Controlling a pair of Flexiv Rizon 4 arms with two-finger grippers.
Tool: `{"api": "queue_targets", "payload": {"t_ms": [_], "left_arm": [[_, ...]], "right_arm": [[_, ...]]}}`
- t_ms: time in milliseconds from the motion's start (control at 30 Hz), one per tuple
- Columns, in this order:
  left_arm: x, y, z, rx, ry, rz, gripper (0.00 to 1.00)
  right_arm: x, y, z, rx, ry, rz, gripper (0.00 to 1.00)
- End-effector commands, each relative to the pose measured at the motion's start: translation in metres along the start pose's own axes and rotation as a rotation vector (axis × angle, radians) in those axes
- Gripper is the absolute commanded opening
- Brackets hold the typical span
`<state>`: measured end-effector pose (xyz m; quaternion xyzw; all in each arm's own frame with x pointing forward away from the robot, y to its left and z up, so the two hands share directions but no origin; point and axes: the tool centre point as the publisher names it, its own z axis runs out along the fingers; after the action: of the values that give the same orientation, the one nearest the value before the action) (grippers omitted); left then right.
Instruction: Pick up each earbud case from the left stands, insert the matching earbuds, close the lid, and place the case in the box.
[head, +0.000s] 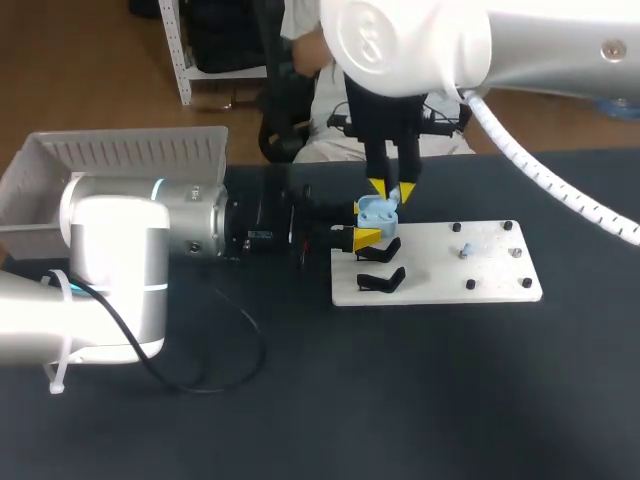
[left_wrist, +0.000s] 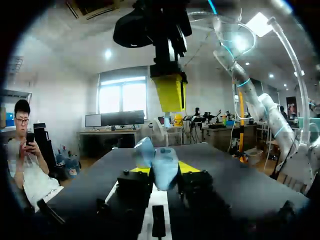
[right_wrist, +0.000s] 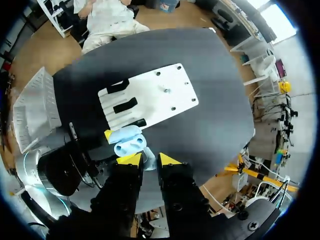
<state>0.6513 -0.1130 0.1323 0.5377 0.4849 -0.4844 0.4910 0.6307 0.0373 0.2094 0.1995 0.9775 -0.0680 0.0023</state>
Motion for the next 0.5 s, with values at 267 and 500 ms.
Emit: {"api": "queue_targets", "payload": {"t_ms": [267,500], "left_arm": [[0.0008,0.0008,0.0002,0.001,-0.002,0.002,0.0],[0.0005,-0.0002,0.0034,0.002,-0.005,0.014,0.0]], "right_arm": [[-0.0029,0.001,0.0012,0.024,-0.003,0.119,0.0],[-0.0002,0.002,0.0035,0.037,0.04,0.242,0.0]]}}
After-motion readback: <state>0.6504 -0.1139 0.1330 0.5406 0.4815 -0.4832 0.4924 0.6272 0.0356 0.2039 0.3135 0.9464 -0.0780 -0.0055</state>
